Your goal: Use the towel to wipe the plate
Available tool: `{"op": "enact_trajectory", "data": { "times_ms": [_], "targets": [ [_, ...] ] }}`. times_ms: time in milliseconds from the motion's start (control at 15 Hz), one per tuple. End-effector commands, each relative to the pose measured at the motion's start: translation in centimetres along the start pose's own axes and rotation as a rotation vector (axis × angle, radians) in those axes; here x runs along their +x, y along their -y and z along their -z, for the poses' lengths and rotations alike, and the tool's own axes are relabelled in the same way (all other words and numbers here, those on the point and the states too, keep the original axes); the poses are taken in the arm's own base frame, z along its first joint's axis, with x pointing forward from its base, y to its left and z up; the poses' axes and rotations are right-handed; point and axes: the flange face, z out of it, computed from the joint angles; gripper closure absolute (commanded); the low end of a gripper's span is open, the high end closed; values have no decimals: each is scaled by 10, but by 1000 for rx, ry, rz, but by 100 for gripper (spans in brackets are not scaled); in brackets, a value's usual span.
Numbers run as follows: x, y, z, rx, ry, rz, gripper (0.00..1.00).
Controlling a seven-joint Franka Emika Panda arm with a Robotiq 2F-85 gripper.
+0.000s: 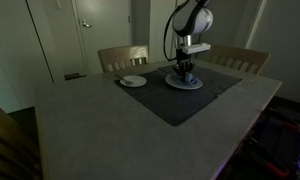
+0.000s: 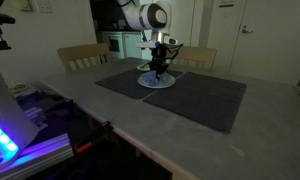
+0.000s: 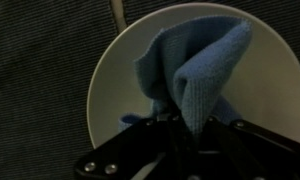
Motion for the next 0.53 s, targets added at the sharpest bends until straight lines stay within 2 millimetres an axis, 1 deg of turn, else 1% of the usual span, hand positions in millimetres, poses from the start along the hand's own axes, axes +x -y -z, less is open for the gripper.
{"op": "enact_trajectory", "data": {
  "times_ms": [0,267,467],
  "targets": [
    [9,23,-11,32,12,20,97],
    [15,35,-9,62,-37,5,97],
    [21,37,-6,77,-99,-28,97]
  ]
}}
